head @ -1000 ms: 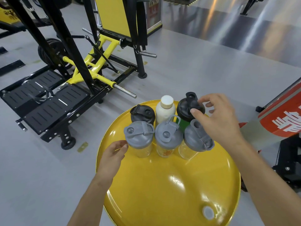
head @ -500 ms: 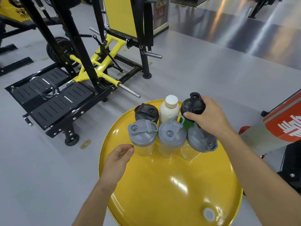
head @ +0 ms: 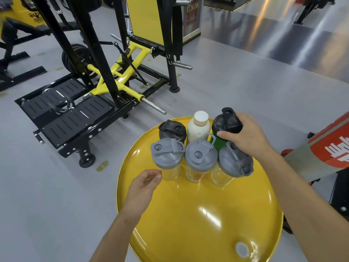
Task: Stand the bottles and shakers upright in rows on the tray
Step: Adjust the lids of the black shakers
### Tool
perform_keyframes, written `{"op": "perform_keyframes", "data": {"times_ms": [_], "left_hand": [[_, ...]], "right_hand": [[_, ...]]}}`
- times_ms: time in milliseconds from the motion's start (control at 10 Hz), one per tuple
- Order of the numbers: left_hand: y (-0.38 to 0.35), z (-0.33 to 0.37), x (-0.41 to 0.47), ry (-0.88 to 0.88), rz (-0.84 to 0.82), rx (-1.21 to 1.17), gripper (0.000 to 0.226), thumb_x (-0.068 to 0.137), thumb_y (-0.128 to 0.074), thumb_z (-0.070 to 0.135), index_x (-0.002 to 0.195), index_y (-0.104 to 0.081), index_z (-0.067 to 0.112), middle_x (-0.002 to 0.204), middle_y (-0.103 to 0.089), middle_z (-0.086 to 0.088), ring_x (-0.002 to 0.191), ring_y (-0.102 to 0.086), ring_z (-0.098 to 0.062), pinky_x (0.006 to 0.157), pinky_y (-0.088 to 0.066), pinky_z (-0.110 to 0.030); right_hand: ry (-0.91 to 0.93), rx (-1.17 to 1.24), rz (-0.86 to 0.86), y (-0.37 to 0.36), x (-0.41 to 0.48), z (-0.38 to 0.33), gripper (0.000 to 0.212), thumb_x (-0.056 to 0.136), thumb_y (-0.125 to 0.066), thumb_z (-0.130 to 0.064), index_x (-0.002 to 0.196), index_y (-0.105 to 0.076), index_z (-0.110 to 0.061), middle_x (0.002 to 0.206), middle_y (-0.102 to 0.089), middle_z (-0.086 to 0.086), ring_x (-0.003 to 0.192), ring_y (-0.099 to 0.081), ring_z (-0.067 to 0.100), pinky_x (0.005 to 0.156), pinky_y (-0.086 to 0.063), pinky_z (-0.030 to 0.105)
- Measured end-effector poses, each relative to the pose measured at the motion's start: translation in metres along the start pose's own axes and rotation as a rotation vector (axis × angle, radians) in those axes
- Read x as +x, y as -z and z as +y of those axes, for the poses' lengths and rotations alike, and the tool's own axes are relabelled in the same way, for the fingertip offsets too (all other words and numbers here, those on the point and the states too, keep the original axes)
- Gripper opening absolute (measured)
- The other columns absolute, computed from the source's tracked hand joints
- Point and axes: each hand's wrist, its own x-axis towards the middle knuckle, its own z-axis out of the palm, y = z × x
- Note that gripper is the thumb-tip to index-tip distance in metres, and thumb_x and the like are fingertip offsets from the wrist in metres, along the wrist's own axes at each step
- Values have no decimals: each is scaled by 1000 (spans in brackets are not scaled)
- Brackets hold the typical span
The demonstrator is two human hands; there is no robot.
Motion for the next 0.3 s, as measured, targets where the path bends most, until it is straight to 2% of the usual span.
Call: {"op": "perform_keyframes", "data": {"times_ms": [200, 300], "left_hand": [[-7, 1, -8, -9, -7, -8, 12, 96, -67, 28, 104, -75, 28, 111, -74, 7, 109, -67, -10, 106, -51, -40], [-12, -1, -10, -16, -7, 3, 12, 96, -67, 28, 105, -75, 26, 112, -74, 5, 110, -67, -12, 105, -51, -40]], "right_hand": [[2, 5, -42, 1, -1, 5, 55, 80, -83, -40, 126, -57, -24, 127, -57, 5, 117, -55, 24, 89, -41, 34], [-25, 21, -12, 4, -6, 5, 73, 86, -77, -42, 147, -43, -21, 149, -48, 7, 135, -48, 28, 102, -42, 38]]}}
